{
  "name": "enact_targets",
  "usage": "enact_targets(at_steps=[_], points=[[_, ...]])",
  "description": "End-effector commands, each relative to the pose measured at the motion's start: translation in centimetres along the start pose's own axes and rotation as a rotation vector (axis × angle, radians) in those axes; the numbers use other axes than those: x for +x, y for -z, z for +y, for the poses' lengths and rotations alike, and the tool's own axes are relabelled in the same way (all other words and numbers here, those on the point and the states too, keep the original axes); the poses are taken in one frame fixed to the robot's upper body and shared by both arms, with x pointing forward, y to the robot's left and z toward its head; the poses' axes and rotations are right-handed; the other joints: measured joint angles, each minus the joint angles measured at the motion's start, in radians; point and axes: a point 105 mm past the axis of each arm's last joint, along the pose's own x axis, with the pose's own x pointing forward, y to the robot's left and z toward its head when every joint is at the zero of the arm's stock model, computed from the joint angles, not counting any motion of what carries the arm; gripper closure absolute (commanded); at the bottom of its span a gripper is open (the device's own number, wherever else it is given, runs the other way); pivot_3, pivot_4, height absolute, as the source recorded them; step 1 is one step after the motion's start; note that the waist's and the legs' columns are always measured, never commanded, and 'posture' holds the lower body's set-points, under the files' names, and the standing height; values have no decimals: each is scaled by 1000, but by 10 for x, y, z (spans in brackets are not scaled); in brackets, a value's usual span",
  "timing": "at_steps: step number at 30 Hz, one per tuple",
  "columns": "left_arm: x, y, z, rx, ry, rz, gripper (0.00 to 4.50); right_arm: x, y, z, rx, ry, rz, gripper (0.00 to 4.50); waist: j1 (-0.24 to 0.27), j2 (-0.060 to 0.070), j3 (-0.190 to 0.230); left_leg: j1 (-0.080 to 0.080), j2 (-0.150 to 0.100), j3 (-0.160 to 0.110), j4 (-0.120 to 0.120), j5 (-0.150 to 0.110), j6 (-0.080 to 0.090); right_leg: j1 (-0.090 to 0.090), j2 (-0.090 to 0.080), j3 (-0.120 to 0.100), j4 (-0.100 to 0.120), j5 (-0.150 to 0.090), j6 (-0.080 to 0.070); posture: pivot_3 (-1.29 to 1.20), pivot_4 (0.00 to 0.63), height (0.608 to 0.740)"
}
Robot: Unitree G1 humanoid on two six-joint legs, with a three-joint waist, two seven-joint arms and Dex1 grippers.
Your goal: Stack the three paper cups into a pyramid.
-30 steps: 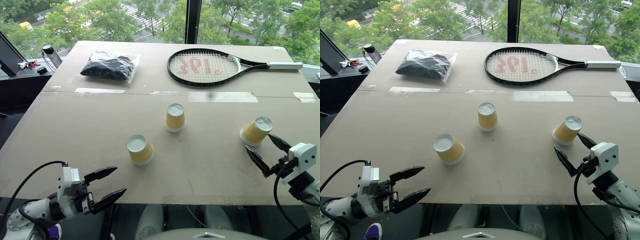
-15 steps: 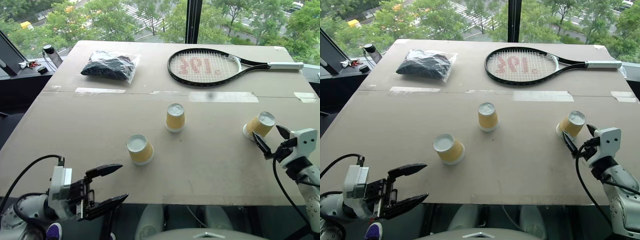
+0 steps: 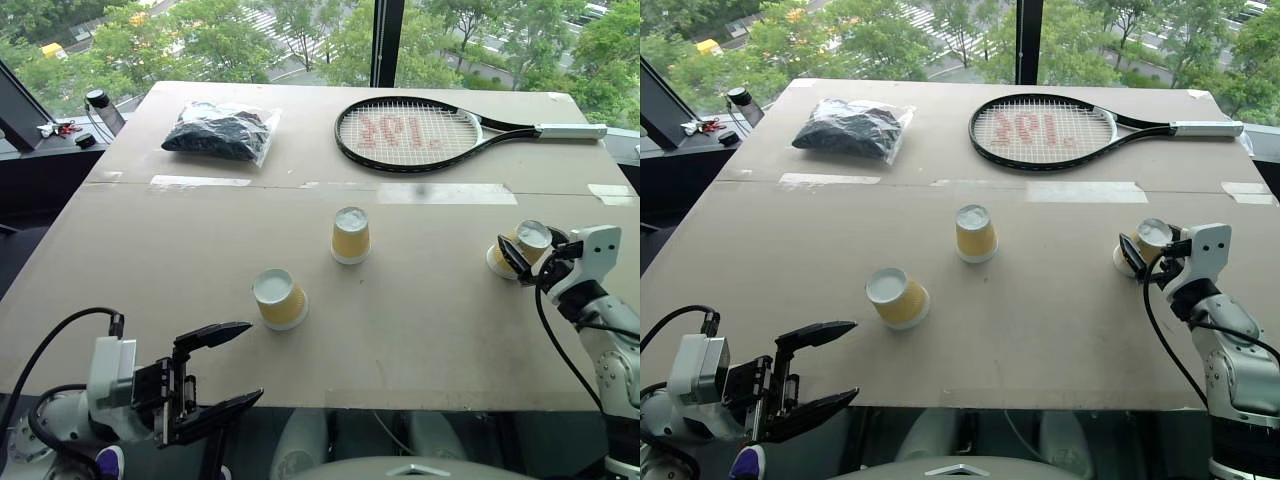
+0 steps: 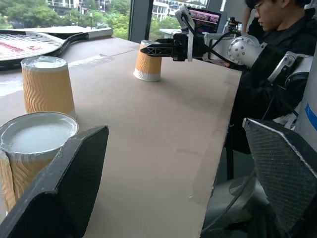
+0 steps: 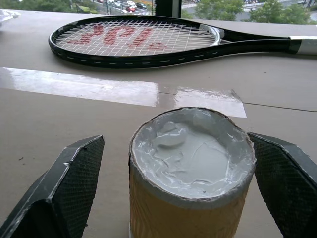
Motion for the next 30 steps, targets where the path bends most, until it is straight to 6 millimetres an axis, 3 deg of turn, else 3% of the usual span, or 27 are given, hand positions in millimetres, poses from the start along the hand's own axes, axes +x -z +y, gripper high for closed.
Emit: enact_targets(at_steps=[1, 8, 11, 14, 16, 24, 27, 30], points=[[-2, -13, 1, 48, -19, -93, 22, 4, -11, 0, -9, -5, -32, 0, -1, 0, 0, 0, 0, 0, 0, 0, 0, 0, 0, 0, 0, 0, 0, 0, 150, 740], [0, -37, 13, -43, 5, -107, 22, 5, -16, 0, -11, -9, -30, 0, -1, 1, 0, 0, 0, -1, 0, 0, 0, 0, 0, 0, 1, 0, 0, 0, 150, 740], [5, -40, 11, -85, 47, -84, 0, 5, -16, 0, -15, -15, -22, 878, -2, 1, 0, 0, 0, 0, 0, 0, 0, 0, 1, 0, 1, 0, 0, 0, 150, 740], [12, -41, 9, -109, 69, -79, 0, 5, -18, 2, -24, -28, -23, 2171, -3, 1, 0, 0, 0, 0, 0, 0, 0, 0, 1, 0, 0, 0, 0, 0, 150, 740], [15, -42, 8, -114, 78, -76, 0, 4, -21, 4, -36, -49, -25, 2260, -2, 1, 1, 0, 0, 0, 0, 0, 0, 0, 1, 0, 1, 0, 0, 0, 150, 740], [14, -36, 12, -140, 60, -51, 0, 0, -46, 88, -110, -445, -44, 2260, -5, 2, 1, 0, 1, -1, 0, 0, 0, 0, 1, 0, 1, 0, 0, 0, 150, 740], [14, -36, 12, -139, 54, -48, 0, 3, -49, 105, -148, -490, -36, 2260, -2, 2, 2, 0, 1, -1, 0, 0, 0, -1, 1, 0, 1, 0, 0, 0, 150, 740], [12, -35, 12, -140, 38, -44, 0, 8, -48, 108, -151, -491, -28, 2260, 3, 1, 2, 0, 0, -1, 0, 0, 0, -1, 0, 0, 0, 0, 0, 0, 150, 740]])
